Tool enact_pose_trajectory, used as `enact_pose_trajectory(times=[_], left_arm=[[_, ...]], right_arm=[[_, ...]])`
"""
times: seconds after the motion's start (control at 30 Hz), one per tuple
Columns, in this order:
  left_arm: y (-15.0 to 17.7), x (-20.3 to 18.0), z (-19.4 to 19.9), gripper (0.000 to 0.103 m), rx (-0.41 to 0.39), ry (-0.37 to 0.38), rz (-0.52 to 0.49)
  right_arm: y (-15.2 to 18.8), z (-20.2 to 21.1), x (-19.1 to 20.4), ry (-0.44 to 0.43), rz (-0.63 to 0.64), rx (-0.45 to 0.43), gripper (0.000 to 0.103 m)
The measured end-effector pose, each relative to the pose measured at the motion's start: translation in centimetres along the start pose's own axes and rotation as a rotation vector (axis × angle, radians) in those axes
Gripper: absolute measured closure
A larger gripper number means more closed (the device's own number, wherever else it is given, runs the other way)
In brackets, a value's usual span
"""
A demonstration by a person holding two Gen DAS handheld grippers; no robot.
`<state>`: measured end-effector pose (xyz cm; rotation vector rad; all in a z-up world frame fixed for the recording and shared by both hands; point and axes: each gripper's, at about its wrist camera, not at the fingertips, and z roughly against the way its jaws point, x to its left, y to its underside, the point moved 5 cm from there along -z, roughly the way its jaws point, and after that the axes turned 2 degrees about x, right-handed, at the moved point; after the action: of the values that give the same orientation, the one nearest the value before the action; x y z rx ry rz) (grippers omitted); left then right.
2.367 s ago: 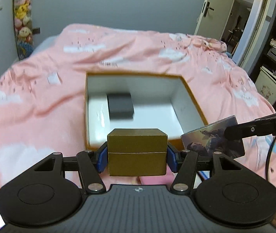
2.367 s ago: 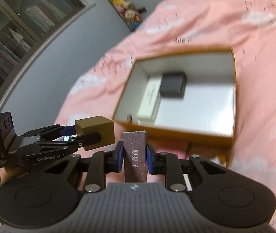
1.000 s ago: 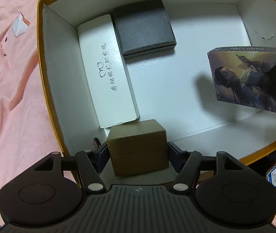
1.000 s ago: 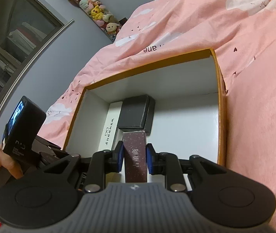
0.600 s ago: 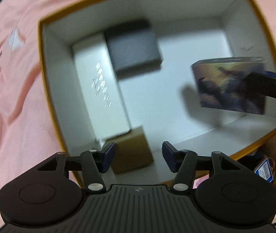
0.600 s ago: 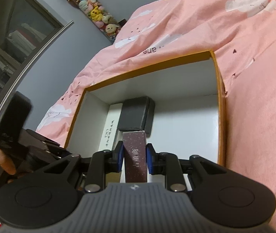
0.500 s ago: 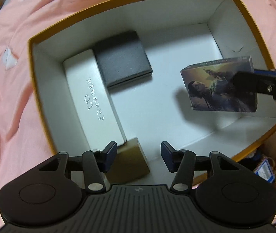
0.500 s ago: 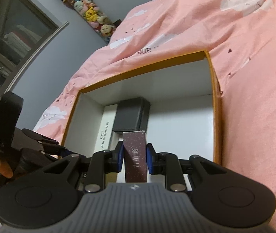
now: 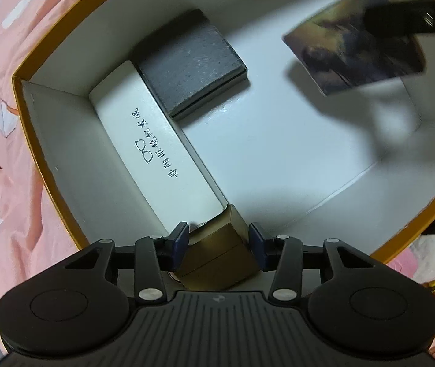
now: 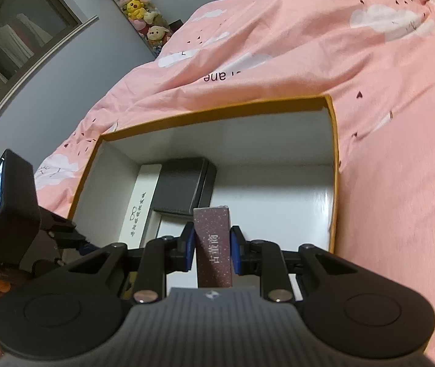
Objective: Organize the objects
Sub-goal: 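Lower the picture card box into the orange box and open the right tool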
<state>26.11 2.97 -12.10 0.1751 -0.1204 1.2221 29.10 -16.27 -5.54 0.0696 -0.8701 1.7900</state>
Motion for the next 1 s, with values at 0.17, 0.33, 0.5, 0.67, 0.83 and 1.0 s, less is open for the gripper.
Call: enact_pose_trajectory(times=[0.17, 0.33, 0.5, 0.67, 0.83, 1.0], left_arm=[[-0.1, 0.1, 0.0, 0.05, -0.02, 0.016, -0.013], [-0.5, 1.3, 1.8, 0.049, -0.133, 0.103, 0.019], [-1.1, 2.6, 3.2, 0.049, -0.221, 0.133, 0.074], [-1.4, 3.0, 2.9, 0.049, -0.271, 0.161, 0.112], [-1.0, 2.9, 3.1, 0.049, -0.277, 0.179, 0.119], [-1.0, 2.6, 2.4, 0.049, -0.28, 0.189, 0.119]], right_arm=[[-0.8, -1.1, 1.1, 0.051, 0.107, -0.005, 0.078], [-1.2, -2.2, 2.7, 0.127, 0.305, 0.003, 0.078], [-1.0, -3.4, 5.4, 0.243, 0.644, -0.015, 0.079], [1.4, -5.2, 7.5, 0.328, 1.046, -0.021, 0.079], [3.4, -6.2, 7.6, 0.342, 1.268, 0.016, 0.079], [4.4, -6.1, 7.2, 0.339, 1.32, 0.065, 0.078]])
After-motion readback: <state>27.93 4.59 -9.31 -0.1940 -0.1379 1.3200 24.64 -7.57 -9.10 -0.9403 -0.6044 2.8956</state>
